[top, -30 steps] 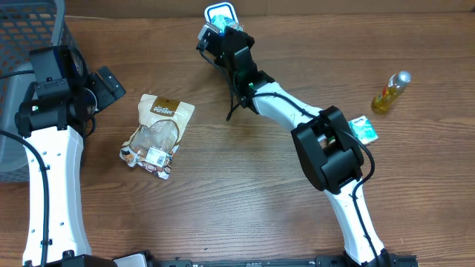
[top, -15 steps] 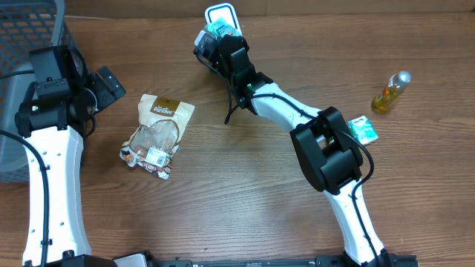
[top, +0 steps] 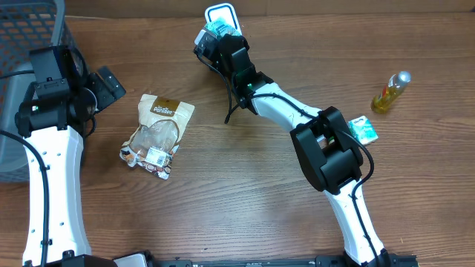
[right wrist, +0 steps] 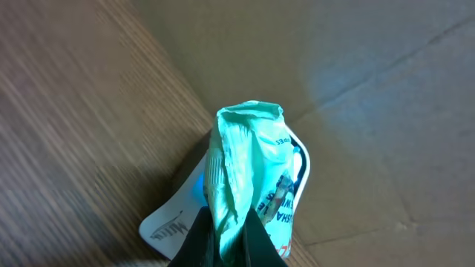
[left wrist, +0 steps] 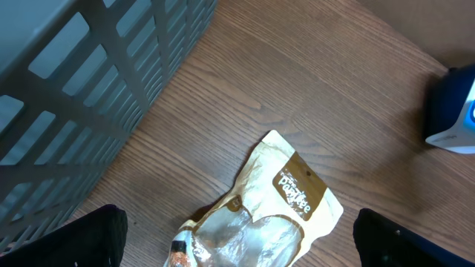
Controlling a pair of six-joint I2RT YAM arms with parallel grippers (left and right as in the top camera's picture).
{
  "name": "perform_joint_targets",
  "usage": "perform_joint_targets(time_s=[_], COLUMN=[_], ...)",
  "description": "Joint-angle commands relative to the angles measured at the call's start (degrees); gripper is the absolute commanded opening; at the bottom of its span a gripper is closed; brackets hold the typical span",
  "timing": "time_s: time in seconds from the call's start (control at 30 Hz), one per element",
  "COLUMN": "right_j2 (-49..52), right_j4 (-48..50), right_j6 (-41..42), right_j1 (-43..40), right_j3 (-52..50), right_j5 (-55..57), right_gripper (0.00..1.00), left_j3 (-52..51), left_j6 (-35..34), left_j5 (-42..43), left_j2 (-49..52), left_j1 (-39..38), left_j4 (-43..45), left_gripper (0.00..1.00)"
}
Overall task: Scan the item barcode
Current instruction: 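Hold the mint-green pouch in front of the white scanner window, then carry the pouch back down and right with the right gripper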
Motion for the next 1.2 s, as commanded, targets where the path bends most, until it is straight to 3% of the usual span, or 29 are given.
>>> perform_joint_targets(time_s=[0.0, 0.23, 0.4, 0.63, 0.87, 0.97, 1.07, 1.17], right_j2=[-0.3, -9.0, -16.5, -25.0, -24.0, -22.7, -22.7, -22.7], right_j4=[1.6, -6.1, -17.3, -46.4, -72.5, -78.2, -77.9, -76.0], right_j6=[1.1, 9.5, 20.9, 35.0, 47.3, 47.3, 47.3, 47.3], right_j1=[0.2, 0.2, -0.1, -2.4, -5.7, -6.4, -6.9, -7.3], right_j3=[0.8, 0.8, 0.8, 0.8, -0.9, -4.9, -9.1, -12.1], right_j5=[4.3, 3.7, 3.6, -11.3, -25.1, -24.8, -22.1, -16.6], right_gripper=[0.04, 0.04, 0.04, 0.04, 0.04, 0.04, 0.13, 0.14], left_j3=[1.2, 1.2, 1.2, 1.2, 1.2, 1.2, 1.2, 1.2], left_j6=[0.9, 0.9, 0.9, 0.9, 0.9, 0.9, 0.9, 0.9], left_j5=[-0.9, -0.9, -0.9, -0.9, -0.9, -0.9, -0.9, -0.9], left_j2=[-0.3, -0.3, -0.3, -0.3, -0.3, -0.3, -0.3, -0.3], left_j1=[-0.1, -0.1, -0.1, -0.1, -0.1, -0.1, -0.1, -0.1], left_j4=[0.1, 0.1, 0.1, 0.1, 0.1, 0.1, 0.1, 0.1], left_gripper=[1.0, 0.99, 0.99, 1.0, 1.0, 1.0, 0.99, 1.0])
